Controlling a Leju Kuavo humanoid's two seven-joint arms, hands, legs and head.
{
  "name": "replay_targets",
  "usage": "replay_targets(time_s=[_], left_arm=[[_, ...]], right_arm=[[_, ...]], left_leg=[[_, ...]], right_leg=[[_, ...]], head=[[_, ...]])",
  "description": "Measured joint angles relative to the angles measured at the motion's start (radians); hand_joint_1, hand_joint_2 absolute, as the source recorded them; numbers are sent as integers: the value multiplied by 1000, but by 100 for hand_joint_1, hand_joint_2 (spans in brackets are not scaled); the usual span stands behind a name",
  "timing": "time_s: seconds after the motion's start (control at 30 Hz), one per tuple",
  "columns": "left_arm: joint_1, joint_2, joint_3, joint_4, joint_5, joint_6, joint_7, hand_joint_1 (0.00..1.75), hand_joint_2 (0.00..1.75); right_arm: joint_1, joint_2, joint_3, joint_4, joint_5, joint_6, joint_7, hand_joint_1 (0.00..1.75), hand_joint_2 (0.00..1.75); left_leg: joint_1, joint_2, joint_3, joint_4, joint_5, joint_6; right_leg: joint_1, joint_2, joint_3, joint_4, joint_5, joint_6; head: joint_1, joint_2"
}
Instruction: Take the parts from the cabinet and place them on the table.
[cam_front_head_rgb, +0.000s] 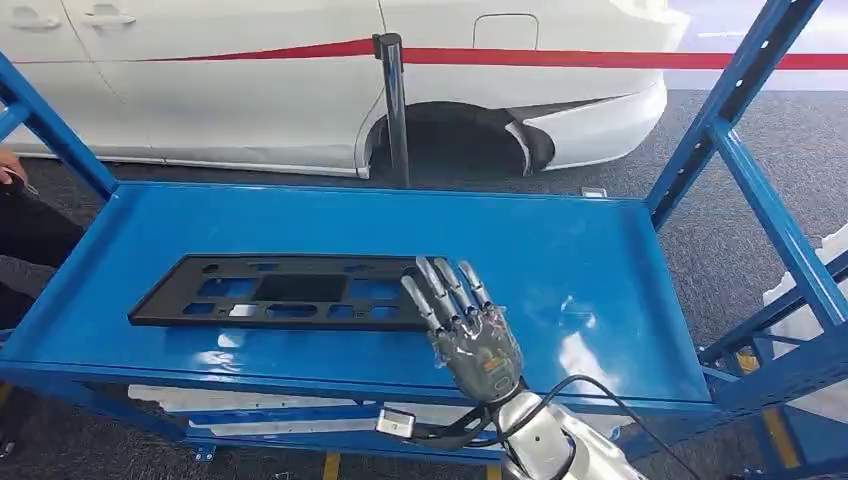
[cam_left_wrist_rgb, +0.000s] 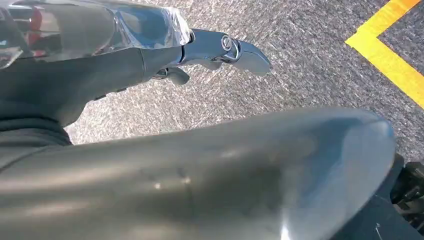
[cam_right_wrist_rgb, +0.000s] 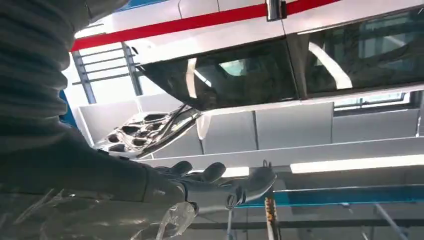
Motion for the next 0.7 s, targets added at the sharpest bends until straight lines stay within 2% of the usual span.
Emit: replay_targets(time_s=[0.17, 0.7], left_arm=[[0, 2, 0, 0, -3, 0, -1, 0, 0], [-1, 6, -1, 0, -5, -2, -2, 0, 0]], right_arm=[[1, -10, 15, -13, -4, 39, -33, 0, 175], [0, -21, 58, -59, -11, 47, -69, 0, 175]], left_leg=[[0, 0, 0, 0, 0, 0], [0, 0, 0, 0, 0, 0]], right_leg=[[0, 0, 0, 0, 0, 0], [0, 0, 0, 0, 0, 0]], head=[[0, 0], [0, 0]])
